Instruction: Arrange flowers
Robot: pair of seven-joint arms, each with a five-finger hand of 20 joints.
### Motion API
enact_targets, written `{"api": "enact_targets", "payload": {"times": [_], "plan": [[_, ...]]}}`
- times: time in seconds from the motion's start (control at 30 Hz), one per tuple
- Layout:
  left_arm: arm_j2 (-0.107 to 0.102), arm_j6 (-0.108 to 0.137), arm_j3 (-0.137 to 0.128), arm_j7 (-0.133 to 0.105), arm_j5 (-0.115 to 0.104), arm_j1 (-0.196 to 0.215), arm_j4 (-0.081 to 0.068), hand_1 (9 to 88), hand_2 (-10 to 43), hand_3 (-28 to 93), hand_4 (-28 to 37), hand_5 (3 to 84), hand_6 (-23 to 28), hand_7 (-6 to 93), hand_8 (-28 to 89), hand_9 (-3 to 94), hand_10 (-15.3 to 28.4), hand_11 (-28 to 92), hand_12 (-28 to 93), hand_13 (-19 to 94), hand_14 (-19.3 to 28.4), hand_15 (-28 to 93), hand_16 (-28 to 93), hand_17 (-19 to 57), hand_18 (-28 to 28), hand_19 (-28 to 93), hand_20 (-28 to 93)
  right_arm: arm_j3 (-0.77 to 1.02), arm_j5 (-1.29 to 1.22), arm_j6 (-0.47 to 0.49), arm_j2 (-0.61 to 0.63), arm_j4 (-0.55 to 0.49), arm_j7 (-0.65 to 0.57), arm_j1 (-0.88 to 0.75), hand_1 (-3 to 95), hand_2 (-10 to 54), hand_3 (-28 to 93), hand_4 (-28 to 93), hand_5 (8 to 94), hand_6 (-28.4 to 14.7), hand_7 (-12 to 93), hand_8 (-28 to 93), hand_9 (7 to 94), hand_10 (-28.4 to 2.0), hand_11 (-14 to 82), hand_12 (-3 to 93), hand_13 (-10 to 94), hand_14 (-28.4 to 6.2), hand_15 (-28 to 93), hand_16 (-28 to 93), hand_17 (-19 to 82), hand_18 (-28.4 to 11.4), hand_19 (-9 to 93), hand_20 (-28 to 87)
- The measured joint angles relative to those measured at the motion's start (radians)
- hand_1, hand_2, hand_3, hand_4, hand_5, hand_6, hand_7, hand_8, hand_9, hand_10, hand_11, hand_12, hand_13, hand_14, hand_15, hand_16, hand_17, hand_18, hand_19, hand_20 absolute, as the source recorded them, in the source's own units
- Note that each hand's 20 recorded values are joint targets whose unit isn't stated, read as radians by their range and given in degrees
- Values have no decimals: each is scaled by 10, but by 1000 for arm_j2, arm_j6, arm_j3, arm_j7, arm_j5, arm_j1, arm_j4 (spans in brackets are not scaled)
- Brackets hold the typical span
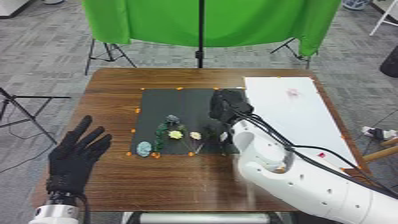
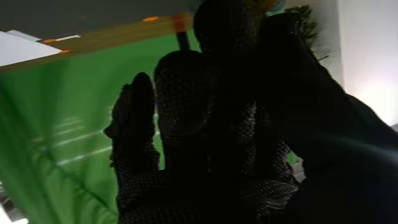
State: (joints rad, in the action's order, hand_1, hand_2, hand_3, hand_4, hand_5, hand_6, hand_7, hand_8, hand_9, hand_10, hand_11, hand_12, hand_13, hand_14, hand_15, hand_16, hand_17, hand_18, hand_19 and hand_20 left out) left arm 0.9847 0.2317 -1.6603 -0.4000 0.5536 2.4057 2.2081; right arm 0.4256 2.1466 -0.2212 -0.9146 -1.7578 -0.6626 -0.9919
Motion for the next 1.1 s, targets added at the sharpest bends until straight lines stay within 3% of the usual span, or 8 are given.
{"api": "enact_targets", "payload": {"times": [0.23,0.43,0.73,1.1], "plan": [[-4,0,5,1,-1,-4,-1,194,70,767,-283,309,51,116,-106,292,180,182,97,211,270,413,-78,-89,284,566,71,-15,99,124,1,18,3,-2,471,-95,718,-283,732,37,162,-41,826,-78,244,325,660,-69,741,207,213,-212,805,476],[7,-1,0,13,5,-8,-2,196,69,768,-283,311,53,115,-106,294,182,183,96,213,268,414,-79,-89,284,566,70,0,105,159,7,20,17,-14,388,-95,791,-283,668,34,161,-133,716,-109,380,187,612,-86,768,178,189,-218,790,497],[16,-1,-2,18,11,-8,-2,203,66,775,-283,311,53,117,-106,295,183,185,95,213,268,414,-81,-88,284,568,68,64,62,200,32,-30,57,-52,334,-95,797,-283,621,20,153,-131,615,-138,402,174,560,-111,788,168,174,-230,781,505],[-5,3,5,-8,1,4,-1,204,65,775,-283,310,53,117,-106,295,183,184,95,212,269,415,-80,-88,284,570,66,166,-9,163,134,-85,39,-78,331,-95,787,-283,600,10,149,-129,593,-148,344,152,529,-123,768,144,168,-236,765,500]]}}
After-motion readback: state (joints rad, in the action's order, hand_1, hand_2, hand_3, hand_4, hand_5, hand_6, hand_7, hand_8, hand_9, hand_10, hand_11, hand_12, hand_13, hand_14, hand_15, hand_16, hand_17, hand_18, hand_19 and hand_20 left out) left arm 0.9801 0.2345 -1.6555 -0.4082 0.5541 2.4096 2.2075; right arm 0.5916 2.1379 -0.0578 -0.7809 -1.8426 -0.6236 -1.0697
